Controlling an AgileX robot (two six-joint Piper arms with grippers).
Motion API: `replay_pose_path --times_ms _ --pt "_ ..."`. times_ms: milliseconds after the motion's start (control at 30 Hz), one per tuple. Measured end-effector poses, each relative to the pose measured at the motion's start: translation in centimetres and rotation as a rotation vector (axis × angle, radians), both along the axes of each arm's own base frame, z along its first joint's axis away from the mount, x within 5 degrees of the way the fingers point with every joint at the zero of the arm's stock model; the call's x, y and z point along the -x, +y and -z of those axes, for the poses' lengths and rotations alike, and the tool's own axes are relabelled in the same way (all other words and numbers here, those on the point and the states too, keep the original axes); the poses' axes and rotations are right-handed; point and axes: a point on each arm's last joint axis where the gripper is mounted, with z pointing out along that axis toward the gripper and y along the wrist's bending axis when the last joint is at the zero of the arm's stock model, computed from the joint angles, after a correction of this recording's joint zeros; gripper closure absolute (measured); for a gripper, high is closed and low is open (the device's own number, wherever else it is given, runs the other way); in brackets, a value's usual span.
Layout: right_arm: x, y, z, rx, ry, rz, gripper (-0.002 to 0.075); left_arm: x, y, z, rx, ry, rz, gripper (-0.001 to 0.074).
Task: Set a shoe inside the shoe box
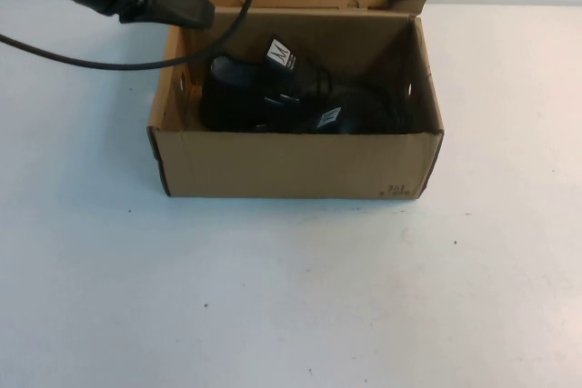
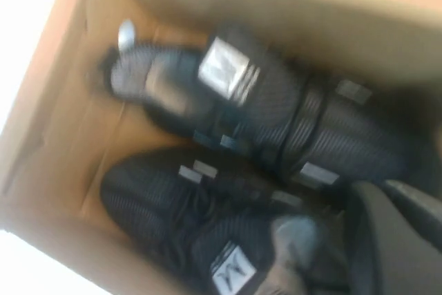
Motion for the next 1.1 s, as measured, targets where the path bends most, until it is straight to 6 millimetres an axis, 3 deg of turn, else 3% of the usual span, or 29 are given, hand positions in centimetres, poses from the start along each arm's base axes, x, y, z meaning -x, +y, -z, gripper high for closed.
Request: replay_pose_path --times_ms 100,300,433,600,700,867,1000,1100 --pt "1.8 -0.8 -3.6 0.020 -0.120 0.028 0.0741 1.0 0.3 -1.3 -0.033 -0.041 -0.002 0.0732" --pt "7.2 -1.8 -11.2 -0.010 -0.350 0.052 0.0741 4.5 1.0 -5.4 -0.069 -0.162 -0.009 0.0734" --pt "11.2 -2.1 -15.1 -0.026 -0.479 0.049 0.0741 7.9 1.6 -8.7 -0.084 -0.268 -0.016 0.0735" --pt "15.6 -2.8 -18.2 -0.056 -0.586 0.042 0.0741 14.2 2.4 -12.3 -0.079 -0.396 -0.023 0.0735" --pt "18.0 -3.5 -19.1 -0.059 -0.630 0.041 0.0741 18.0 3.0 -12.7 -0.093 -0.437 -0.034 0.0735" --pt "21.5 -4.9 -18.9 -0.055 -0.681 0.042 0.0741 23.6 4.4 -11.5 -0.132 -0.547 -0.134 0.0733" --pt "25.4 -6.5 -17.6 -0.043 -0.757 0.052 0.0741 27.4 5.5 -9.7 -0.163 -0.635 -0.207 0.0735" --pt "28.0 -7.7 -15.3 -0.013 -0.812 0.047 0.0741 29.8 6.1 -7.8 -0.185 -0.665 -0.230 0.0735"
